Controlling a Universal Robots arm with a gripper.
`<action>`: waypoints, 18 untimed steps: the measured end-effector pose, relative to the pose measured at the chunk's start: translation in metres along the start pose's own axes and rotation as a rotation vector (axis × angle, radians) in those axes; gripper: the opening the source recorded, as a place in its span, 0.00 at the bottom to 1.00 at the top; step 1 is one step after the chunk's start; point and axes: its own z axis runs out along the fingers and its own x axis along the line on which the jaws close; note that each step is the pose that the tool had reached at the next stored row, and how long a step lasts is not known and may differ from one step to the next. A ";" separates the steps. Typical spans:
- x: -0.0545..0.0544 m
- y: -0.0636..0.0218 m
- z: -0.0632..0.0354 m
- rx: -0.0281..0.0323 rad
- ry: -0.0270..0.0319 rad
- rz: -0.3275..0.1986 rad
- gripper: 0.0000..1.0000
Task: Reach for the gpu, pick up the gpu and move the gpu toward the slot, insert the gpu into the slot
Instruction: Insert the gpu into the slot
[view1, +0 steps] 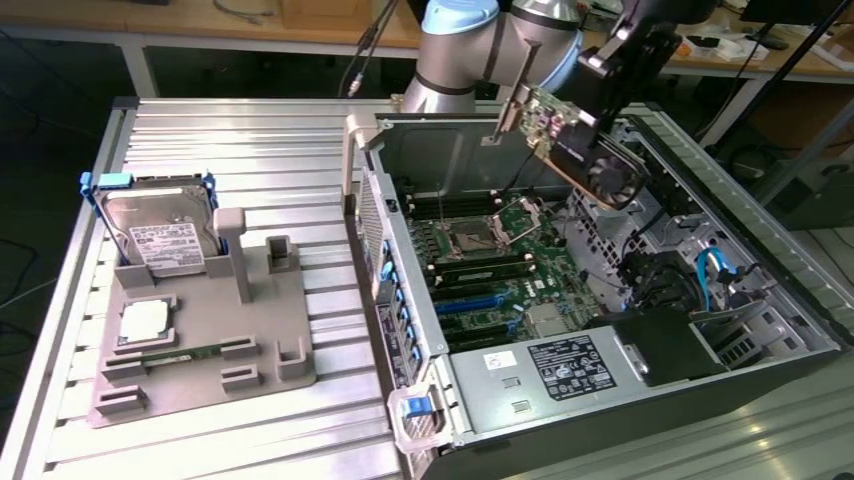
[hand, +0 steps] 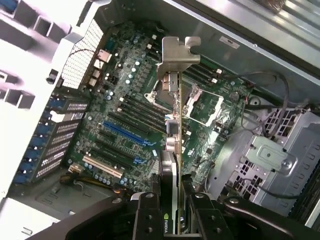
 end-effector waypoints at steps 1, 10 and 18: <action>0.000 0.0000 0.0003 -0.0004 -0.0001 -0.018 0.27; 0.000 0.0000 0.0035 -0.0041 -0.0015 -0.183 0.27; 0.000 0.0000 0.0065 -0.0080 -0.0030 -0.354 0.27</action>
